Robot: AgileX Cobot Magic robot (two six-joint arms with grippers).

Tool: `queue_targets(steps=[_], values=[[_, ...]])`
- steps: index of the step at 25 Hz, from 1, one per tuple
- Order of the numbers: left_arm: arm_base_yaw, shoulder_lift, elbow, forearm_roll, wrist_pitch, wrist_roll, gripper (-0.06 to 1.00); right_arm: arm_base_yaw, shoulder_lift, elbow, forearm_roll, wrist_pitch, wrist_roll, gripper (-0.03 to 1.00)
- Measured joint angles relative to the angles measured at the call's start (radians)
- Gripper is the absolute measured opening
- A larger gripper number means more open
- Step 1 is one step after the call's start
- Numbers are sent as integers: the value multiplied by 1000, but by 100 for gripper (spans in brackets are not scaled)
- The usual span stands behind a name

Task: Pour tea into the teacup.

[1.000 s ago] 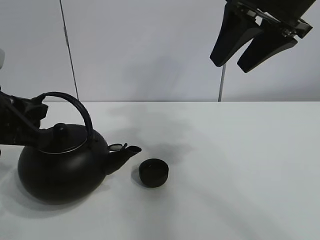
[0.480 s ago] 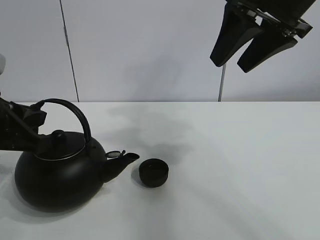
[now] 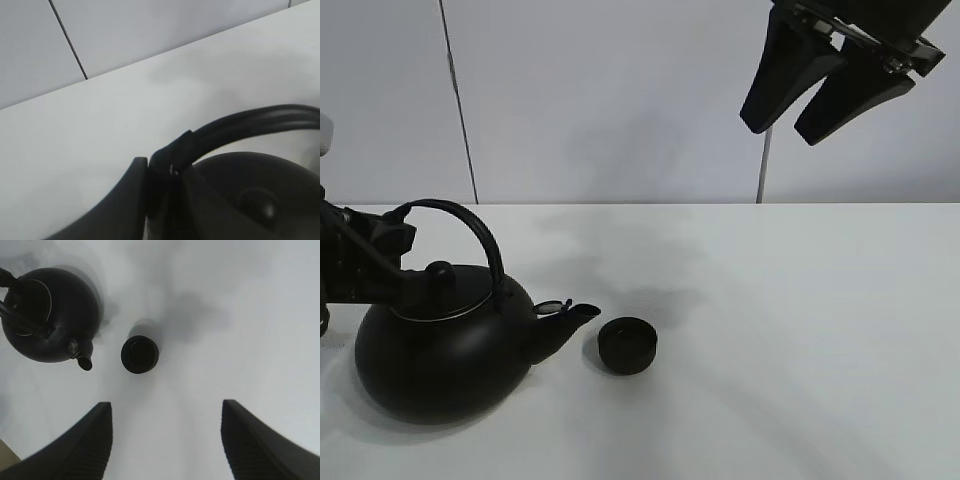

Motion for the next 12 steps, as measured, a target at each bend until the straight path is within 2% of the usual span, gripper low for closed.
queue_targets(steps=[9,12], values=[[1,15,2,18,-26,-34,12,0,0,0,0,-10,0,43],[1,16,2,27,-35,-51,16,0,0,0,0,-18,0,43]])
